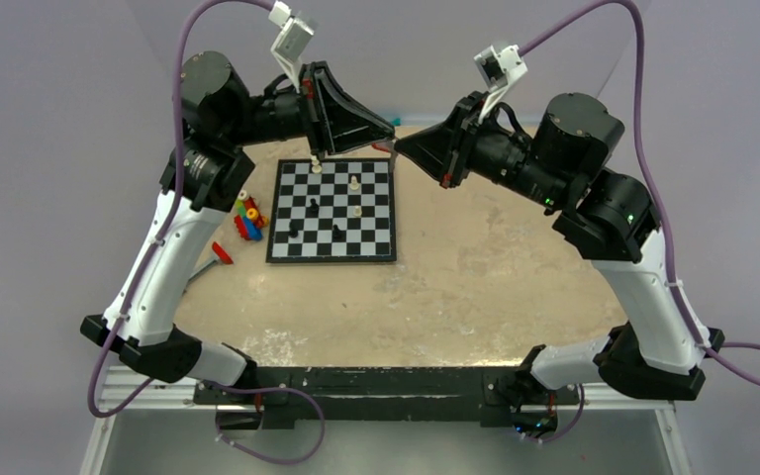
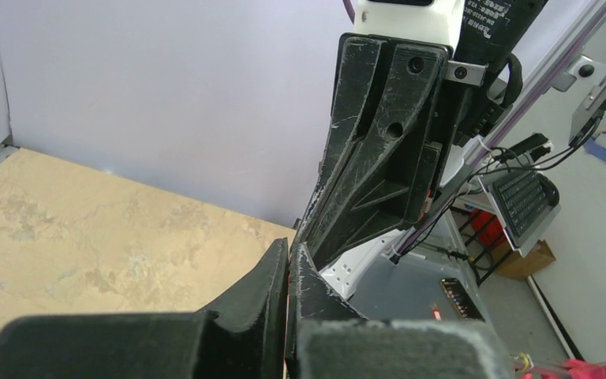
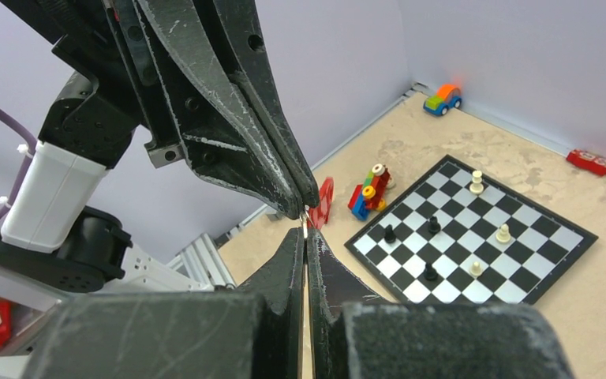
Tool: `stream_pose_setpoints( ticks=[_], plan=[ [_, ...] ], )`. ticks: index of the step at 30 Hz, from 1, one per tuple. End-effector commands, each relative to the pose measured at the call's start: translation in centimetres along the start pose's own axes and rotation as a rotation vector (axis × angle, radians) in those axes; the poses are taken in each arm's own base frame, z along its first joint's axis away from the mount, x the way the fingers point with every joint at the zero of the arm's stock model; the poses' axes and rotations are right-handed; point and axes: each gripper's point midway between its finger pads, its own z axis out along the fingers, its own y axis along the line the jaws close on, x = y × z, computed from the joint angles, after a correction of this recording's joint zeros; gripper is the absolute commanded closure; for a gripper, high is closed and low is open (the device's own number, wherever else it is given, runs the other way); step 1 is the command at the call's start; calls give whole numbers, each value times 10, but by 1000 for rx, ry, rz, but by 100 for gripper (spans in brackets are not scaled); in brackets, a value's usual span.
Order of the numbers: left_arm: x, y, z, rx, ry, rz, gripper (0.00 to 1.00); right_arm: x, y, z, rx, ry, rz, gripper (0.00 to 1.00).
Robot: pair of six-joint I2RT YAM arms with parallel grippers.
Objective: Remove the keys from the keyring
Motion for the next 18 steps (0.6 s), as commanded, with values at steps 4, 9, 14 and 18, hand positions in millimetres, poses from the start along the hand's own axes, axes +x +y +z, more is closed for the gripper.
stream_pose_setpoints(
  ticks=[4,9,14,18],
  plan=[
    [-1,-9,-6,-2,-17,33,100,-13,4,-1,-14,-52,-2,100],
    [1,-9,-7,-8,-20,35,100,-15,4,2,-14,-53,-2,100],
    [2,-11,-10,-13,-22,47,85,-13,3,4,-10,-47,-4,100],
    [-2,-20,-19,-46,-26,93,34,-3,3,0,-28,-35,-25,100]
  ],
)
